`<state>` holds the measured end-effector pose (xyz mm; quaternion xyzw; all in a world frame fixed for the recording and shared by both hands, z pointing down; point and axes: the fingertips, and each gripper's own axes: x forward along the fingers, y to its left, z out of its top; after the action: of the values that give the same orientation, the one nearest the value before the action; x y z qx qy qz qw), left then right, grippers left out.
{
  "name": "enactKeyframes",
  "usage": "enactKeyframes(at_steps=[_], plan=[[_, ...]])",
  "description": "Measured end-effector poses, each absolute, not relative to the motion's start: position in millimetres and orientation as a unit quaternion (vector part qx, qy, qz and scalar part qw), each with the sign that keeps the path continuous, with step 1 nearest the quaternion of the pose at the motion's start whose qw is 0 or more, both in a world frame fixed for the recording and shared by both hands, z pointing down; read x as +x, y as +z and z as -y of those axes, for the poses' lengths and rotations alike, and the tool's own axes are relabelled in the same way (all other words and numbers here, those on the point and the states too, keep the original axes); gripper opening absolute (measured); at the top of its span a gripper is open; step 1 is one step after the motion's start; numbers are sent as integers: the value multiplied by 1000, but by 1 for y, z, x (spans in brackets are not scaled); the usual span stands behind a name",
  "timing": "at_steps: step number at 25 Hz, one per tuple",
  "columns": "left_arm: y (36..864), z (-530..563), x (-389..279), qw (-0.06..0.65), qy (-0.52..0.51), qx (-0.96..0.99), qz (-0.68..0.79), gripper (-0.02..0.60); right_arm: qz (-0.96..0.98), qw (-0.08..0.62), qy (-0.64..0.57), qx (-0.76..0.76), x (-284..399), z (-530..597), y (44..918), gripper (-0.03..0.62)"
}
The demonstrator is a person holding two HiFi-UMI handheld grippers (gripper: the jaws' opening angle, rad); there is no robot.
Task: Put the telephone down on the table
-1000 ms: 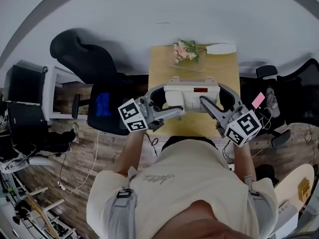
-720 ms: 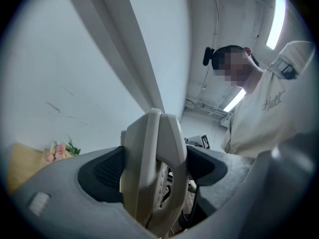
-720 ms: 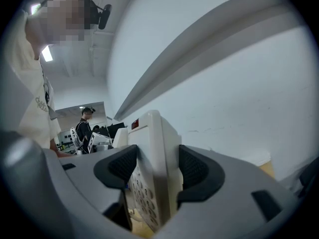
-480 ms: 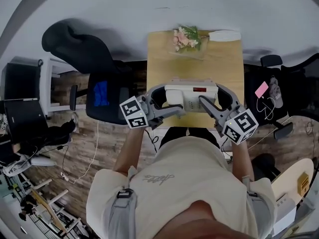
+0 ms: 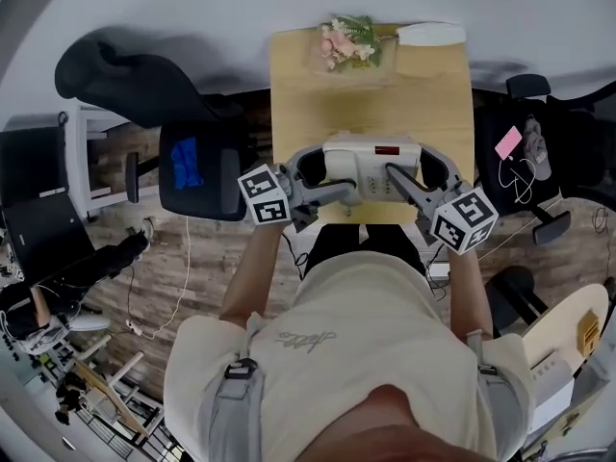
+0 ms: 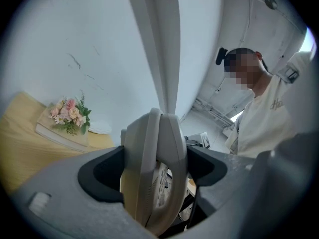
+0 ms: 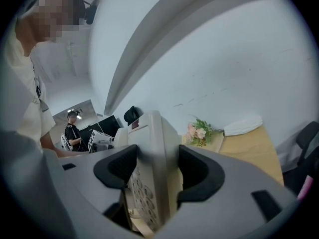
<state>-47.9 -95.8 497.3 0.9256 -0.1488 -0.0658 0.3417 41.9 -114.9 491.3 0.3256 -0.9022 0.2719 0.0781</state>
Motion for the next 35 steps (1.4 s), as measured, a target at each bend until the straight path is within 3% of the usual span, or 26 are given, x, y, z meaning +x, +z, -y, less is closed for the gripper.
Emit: enactKeyframes(at_steps=[16, 35], plan=[[553, 133, -11, 401, -57, 905, 129, 387, 878, 93, 321, 343, 80, 146, 550, 259], [595, 167, -24, 444, -62, 880, 158, 387, 877, 116, 349, 310, 66, 186, 592, 258]])
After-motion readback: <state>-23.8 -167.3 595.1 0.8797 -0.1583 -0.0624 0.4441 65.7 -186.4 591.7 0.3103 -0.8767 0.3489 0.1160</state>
